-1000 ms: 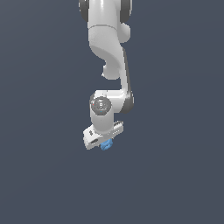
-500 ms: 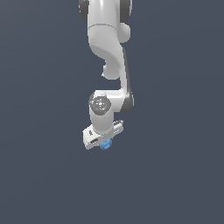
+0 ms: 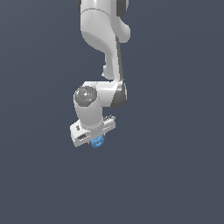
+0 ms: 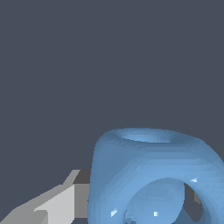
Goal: Pick up the object and move it to a goal position.
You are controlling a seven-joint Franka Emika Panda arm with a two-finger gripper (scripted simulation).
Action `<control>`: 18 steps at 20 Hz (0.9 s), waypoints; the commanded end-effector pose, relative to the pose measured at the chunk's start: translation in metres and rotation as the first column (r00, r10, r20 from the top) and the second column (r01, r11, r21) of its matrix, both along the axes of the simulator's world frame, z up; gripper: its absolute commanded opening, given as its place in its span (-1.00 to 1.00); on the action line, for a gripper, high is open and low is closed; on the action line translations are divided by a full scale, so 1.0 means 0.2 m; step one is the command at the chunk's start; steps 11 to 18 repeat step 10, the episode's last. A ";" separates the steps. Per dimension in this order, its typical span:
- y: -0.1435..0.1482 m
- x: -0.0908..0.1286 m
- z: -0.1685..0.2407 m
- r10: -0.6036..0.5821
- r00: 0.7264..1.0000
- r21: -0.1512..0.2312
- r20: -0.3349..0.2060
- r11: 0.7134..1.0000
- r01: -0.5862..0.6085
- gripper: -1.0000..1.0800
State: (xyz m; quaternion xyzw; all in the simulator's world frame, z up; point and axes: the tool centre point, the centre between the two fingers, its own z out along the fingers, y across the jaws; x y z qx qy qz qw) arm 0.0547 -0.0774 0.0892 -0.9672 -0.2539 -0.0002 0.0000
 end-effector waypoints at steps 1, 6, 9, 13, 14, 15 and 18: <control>-0.05 0.01 0.07 0.000 1.000 0.000 0.000 1.000 0.000 -1.00; -0.10 0.02 0.12 0.000 1.000 0.000 0.000 1.000 0.000 -1.00; -0.09 0.02 0.11 0.000 1.000 0.000 0.000 1.000 0.000 -1.00; -0.09 0.02 0.11 0.000 1.000 0.000 0.000 1.000 0.000 -1.00; -0.09 0.02 0.11 0.000 1.000 0.000 0.000 1.000 0.000 -1.00; -0.09 0.02 0.11 0.000 1.000 0.000 0.000 1.000 0.000 -1.00; -0.09 0.02 0.11 0.000 1.000 0.000 0.000 1.000 0.000 -1.00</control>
